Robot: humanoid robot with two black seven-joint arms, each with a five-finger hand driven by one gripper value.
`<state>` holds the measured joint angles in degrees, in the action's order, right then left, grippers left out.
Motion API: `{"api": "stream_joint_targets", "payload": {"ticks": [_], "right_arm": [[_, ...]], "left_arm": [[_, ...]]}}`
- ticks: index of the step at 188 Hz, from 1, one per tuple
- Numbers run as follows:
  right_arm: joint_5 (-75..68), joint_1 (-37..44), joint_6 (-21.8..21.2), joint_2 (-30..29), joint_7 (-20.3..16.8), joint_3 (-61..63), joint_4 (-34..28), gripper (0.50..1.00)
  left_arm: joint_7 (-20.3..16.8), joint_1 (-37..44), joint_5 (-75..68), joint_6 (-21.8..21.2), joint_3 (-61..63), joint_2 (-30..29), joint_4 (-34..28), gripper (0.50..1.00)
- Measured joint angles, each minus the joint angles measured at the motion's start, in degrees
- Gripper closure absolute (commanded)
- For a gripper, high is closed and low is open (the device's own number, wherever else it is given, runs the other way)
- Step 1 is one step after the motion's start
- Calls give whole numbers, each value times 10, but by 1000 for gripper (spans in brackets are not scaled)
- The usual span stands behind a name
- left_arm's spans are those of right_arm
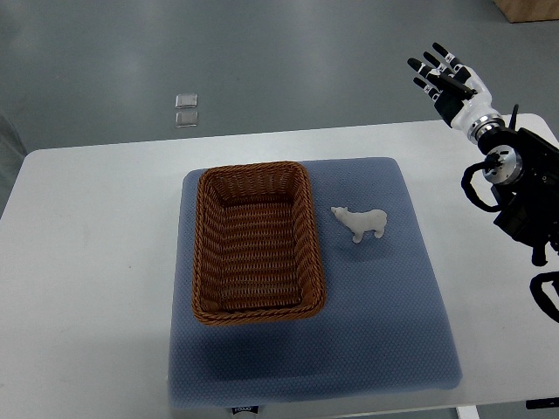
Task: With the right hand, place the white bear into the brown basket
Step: 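Raise the right hand and rotate it palm-down above the mat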
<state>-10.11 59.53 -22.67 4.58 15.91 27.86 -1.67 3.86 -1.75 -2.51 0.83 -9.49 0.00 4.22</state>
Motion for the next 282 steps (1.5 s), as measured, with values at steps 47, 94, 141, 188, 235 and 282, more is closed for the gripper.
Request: {"api": "stream_joint_targets", "payload": {"ticks": [47,94,141,188,235,282], "right_arm": [[0,0,0,1,0,0,0,570],[0,1,0,5,0,0,0,570],[0,2,0,14,0,0,0,570],[1,0,-1,15,0,-2,0,570],[1,-1,0,25,-1,-2,-2,570],[2,2,26,61,-2,-8,-30,570]], "left_arm": [[0,1,1,5,0,0,3,500],[-1,-1,3,5,0,0,2,500],[-1,-1,3,5,0,0,2,500],[-1,-1,3,5,0,0,2,500],[-1,-1,3,5,0,0,2,500],[-1,-1,3,5,0,0,2,500]]}}
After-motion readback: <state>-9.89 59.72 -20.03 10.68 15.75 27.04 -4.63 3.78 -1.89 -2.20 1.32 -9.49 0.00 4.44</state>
